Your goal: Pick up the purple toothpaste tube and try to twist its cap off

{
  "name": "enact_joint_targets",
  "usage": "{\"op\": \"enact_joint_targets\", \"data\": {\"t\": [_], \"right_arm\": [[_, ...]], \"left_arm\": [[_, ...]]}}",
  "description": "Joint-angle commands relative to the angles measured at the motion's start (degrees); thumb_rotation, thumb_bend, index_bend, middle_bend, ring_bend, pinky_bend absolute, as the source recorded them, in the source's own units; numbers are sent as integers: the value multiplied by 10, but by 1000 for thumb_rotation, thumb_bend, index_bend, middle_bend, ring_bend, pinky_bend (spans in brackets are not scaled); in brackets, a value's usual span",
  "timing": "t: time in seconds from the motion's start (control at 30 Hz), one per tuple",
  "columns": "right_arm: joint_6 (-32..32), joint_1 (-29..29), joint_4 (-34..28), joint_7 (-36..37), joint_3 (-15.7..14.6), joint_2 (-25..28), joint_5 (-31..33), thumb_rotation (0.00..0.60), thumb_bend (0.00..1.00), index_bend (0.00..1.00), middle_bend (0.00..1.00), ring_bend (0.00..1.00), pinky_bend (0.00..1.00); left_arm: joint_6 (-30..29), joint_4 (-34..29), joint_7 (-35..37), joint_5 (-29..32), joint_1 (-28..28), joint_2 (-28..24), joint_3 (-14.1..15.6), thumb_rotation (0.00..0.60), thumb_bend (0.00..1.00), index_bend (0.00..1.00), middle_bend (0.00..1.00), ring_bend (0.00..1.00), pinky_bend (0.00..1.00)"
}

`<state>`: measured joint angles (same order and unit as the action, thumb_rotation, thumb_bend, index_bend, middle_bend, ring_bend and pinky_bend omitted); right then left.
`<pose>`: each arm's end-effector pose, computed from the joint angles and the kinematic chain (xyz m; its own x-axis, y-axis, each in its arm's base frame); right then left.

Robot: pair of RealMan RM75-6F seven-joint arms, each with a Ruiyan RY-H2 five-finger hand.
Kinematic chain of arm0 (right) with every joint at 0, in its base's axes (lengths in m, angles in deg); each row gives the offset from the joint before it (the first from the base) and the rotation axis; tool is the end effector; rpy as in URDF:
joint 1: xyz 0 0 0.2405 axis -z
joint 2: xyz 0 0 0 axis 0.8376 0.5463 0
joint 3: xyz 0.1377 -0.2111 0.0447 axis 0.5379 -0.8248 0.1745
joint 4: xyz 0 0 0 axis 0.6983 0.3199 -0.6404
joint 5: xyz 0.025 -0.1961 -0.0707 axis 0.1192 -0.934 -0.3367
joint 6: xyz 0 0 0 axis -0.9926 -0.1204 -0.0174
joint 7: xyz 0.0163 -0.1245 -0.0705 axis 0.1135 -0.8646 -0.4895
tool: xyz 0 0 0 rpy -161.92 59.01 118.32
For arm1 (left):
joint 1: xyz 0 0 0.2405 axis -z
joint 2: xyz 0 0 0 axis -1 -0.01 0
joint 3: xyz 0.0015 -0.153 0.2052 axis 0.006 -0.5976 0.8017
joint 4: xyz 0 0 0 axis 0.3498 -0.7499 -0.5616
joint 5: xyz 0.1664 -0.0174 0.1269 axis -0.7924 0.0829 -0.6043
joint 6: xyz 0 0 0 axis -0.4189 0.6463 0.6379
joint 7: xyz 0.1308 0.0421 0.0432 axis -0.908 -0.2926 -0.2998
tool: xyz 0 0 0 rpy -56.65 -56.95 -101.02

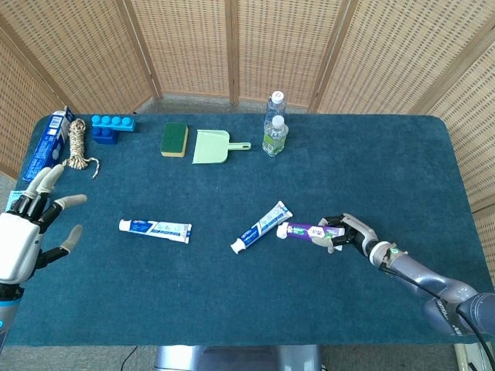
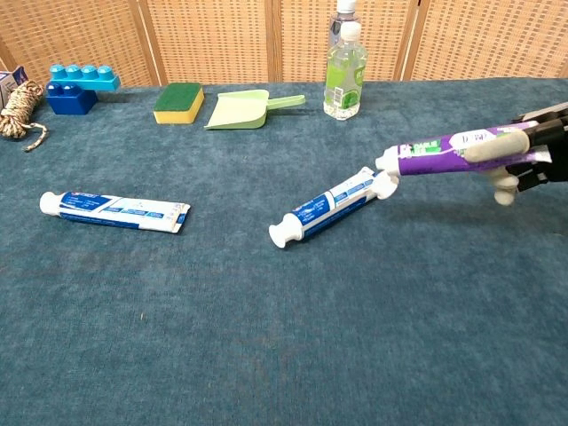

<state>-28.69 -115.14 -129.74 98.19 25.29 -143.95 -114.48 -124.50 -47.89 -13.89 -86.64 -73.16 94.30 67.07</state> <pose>-0.2139 -0.3382 0.0640 -0.6582 -0.5521 0.5118 -0.7529 0.4833 -0.4467 -0.2048 0.2180 0.1934 0.2355 -0.2235 0.9458 0.8814 -0.3608 -0.3047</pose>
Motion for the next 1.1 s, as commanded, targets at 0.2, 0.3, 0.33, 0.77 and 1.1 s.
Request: {"op": "enact_joint_targets", "data": {"t": [0.2,0.3,0.33,0.77,1.1], "right_arm": [[-77,76,-3,-289,65,-46,126,600,517,774,583,495,278],[-96,94,2,-335,77,-57,124,600,426,692,506,395,220],[-98,101,4,-351,81,-59,122,600,397,648,473,363,212],[-94,152,14,-436,119,-65,98,567,207,258,239,147,153],[-138,196,-14,-470,176,-54,97,521,161,240,204,98,149]], "left_arm": [[-3,8,11,4,-16,3,-3,600,357,295,0,0,250],[-5,9,13,4,-21,4,-5,600,357,293,0,0,243],[-5,9,13,4,-23,4,-6,600,357,290,0,0,238],[-11,12,21,7,-43,2,-13,600,357,283,0,0,243],[-24,14,22,5,-60,-4,-19,600,356,277,0,0,214]]}}
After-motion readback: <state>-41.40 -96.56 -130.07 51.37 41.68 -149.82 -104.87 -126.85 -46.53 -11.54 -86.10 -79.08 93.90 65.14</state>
